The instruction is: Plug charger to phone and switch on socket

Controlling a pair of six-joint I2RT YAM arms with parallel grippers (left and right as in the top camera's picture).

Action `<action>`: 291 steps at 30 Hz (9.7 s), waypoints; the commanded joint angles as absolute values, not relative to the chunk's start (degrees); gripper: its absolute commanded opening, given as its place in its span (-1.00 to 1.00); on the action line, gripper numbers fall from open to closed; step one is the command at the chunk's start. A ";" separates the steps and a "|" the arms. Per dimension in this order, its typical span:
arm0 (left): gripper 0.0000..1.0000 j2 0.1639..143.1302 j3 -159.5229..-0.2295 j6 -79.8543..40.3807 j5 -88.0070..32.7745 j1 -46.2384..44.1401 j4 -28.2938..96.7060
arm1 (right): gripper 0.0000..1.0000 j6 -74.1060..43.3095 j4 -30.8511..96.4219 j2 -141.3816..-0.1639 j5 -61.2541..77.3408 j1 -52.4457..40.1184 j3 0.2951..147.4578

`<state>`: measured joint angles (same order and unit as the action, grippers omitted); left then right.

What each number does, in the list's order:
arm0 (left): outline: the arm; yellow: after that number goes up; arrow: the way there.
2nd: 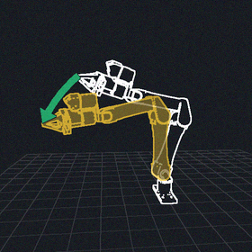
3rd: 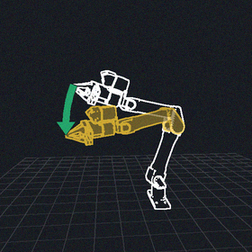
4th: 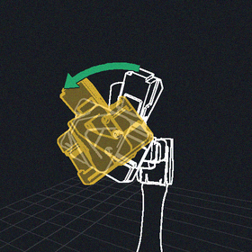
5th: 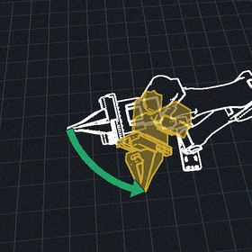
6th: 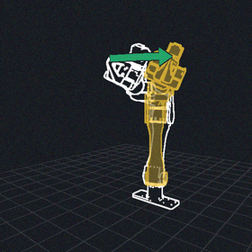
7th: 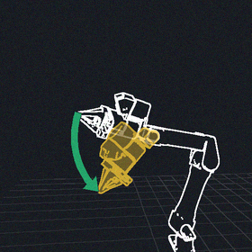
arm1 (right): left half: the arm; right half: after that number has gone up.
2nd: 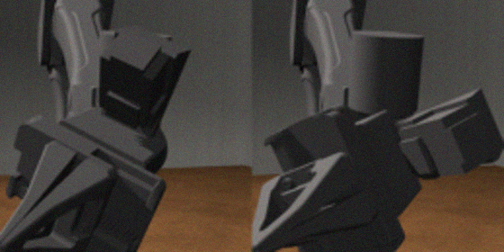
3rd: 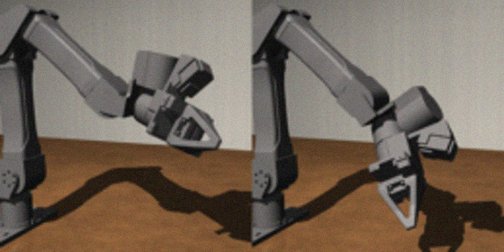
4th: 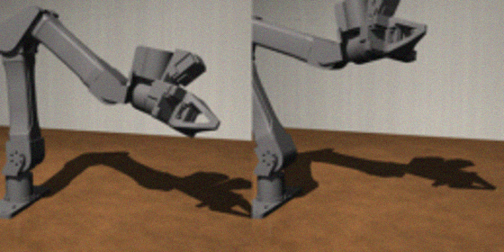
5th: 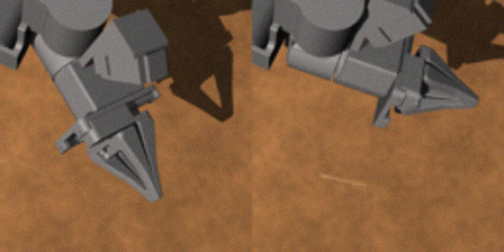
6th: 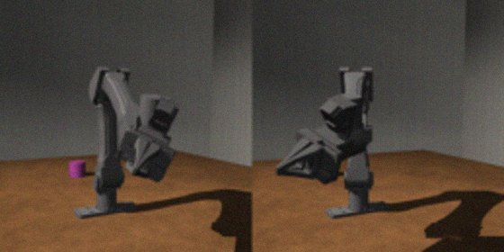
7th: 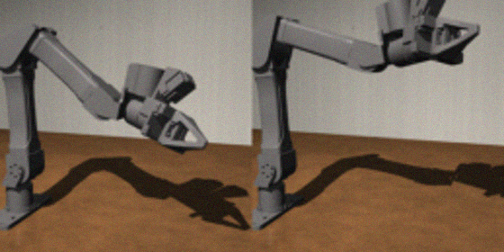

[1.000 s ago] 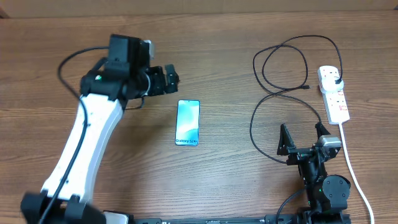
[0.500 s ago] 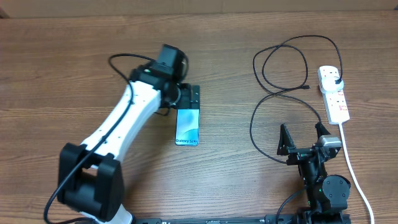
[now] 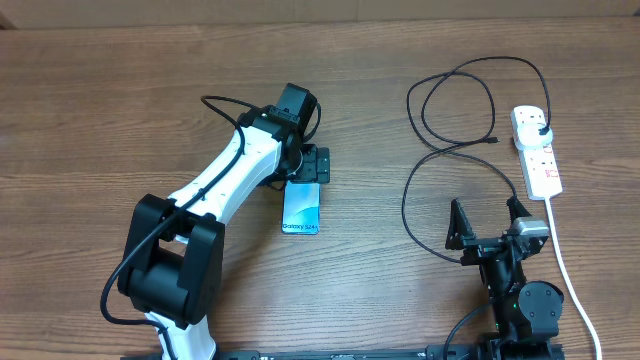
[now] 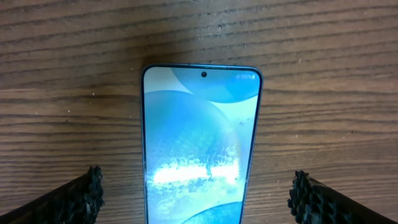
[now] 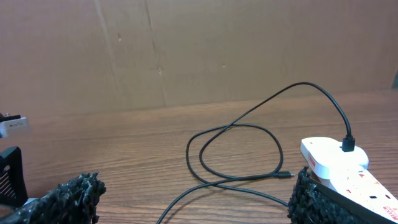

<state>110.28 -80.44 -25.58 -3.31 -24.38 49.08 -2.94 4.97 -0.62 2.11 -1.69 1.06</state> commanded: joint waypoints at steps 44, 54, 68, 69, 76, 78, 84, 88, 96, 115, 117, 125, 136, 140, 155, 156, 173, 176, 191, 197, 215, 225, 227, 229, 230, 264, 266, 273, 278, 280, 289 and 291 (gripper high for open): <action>0.99 112.86 -75.88 -26.50 2.28 -28.80 47.40 | 1.00 -2.72 4.64 -0.16 2.04 -2.02 0.45; 1.00 113.16 -73.91 -25.71 2.33 -28.80 44.97 | 1.00 -2.72 4.64 -0.16 2.04 -2.02 0.45; 1.00 118.80 -73.87 -25.67 -2.63 -28.91 44.49 | 1.00 -2.72 4.64 -0.16 2.04 -2.02 0.45; 0.98 118.80 -73.87 -25.69 -3.16 -28.91 44.91 | 1.00 -2.72 4.64 -0.16 2.04 -2.02 0.45; 0.96 118.80 -73.87 -25.71 -5.50 -28.91 49.76 | 1.00 -2.72 4.64 -0.16 2.04 -2.02 0.45; 0.96 118.80 -73.87 -25.69 -6.55 -28.91 49.89 | 1.00 -2.72 4.64 -0.16 2.04 -2.02 0.45; 1.00 118.80 -73.87 -25.69 -7.05 -28.91 47.70 | 1.00 -2.72 4.64 -0.16 2.04 -2.02 0.45; 1.00 118.80 -73.87 -25.67 -7.01 -28.86 45.74 | 1.00 -2.72 4.64 -0.16 2.04 -2.02 0.45; 0.99 118.80 -73.87 -25.26 -3.86 -28.86 46.41 | 1.00 -2.72 4.64 -0.16 2.04 -2.02 0.45; 0.38 118.80 -73.87 -25.78 -4.08 -28.91 48.42 | 0.99 -2.72 4.64 -0.16 2.04 -2.02 0.45; 0.39 118.80 -73.87 -25.76 -4.03 -28.91 48.40 | 1.00 -2.72 4.64 -0.16 2.04 -2.02 0.45; 0.42 118.80 -73.93 -26.26 -4.01 -28.84 48.36 | 1.00 -2.72 4.64 -0.16 2.04 -2.02 0.45; 0.40 118.69 -75.11 -27.46 -3.84 -28.84 48.77 | 1.00 -2.72 4.64 -0.16 2.04 -2.02 0.45; 0.35 118.69 -77.21 -27.44 -3.81 -28.84 49.93 | 1.00 -2.72 4.64 -0.16 2.04 -2.02 0.45; 0.27 118.69 -90.96 -27.42 -1.08 -28.84 62.63 | 1.00 -2.72 4.64 -0.16 2.04 -2.02 0.45; 0.27 118.69 -91.79 -27.42 -1.10 -28.84 63.61 | 1.00 -2.72 4.64 -0.16 2.04 -2.02 0.45; 0.19 118.72 -102.17 -22.24 -21.65 -28.84 75.22 | 1.00 -2.72 4.64 -0.16 2.04 -2.02 0.45; 0.18 118.72 -102.17 -22.22 -24.49 -28.84 76.95 | 1.00 -2.72 4.64 -0.16 2.04 -2.02 0.45; 0.17 118.72 -102.17 -22.26 -34.83 -28.34 78.02 | 1.00 -9.50 2.02 -0.16 6.70 -2.04 0.45; 0.18 118.72 -102.17 -24.99 -36.47 -26.59 77.52 | 1.00 -60.12 3.11 -0.16 36.60 -2.04 0.45; 0.06 118.72 -102.17 -28.51 -52.01 -20.51 73.52 | 0.99 -68.05 3.57 -0.27 41.23 -2.15 0.49; 0.10 118.72 -102.17 -28.49 -59.96 -18.31 73.47 | 0.98 -59.33 5.28 -10.37 35.44 -2.20 1.61; 0.13 118.72 -102.17 -28.51 -59.99 -18.28 73.41 | 0.98 -54.30 8.34 -14.33 30.72 -2.20 3.57; 0.14 118.72 -102.17 -28.51 -59.94 -18.28 73.43 | 0.98 -49.63 11.44 -19.38 26.50 -2.20 6.57; 0.13 118.72 -102.17 -28.51 -59.94 -18.28 73.43 | 0.98 -48.03 12.36 -21.63 25.54 -2.20 8.05; 0.14 118.72 -102.17 -28.53 -61.41 -18.28 73.45 | 1.00 -44.45 36.58 -55.46 1.04 -34.46 54.61; 0.15 118.72 -102.17 -28.56 -61.56 -18.28 73.45 | 1.00 -44.53 36.21 -57.01 1.63 -34.54 54.61; 0.15 118.72 -102.17 -28.56 -61.56 -18.28 73.43 | 0.65 -51.03 36.47 -63.37 -7.33 -41.71 54.61; 0.15 118.72 -102.17 -29.19 -61.54 -18.28 73.41 | 0.66 -60.14 36.05 -65.30 -17.80 -48.14 54.61; 0.15 118.72 -102.17 -29.43 -61.54 -18.28 73.21 | 0.66 -61.65 36.05 -66.28 -22.72 -50.37 54.61; 0.15 118.72 -102.17 -29.43 -61.54 -18.28 73.23 | 0.65 -61.73 28.32 -71.79 -29.52 -52.18 54.61; 0.15 118.72 -102.17 -29.43 -61.54 -18.28 73.23 | 0.65 -61.73 27.11 -73.36 -29.54 -52.18 54.61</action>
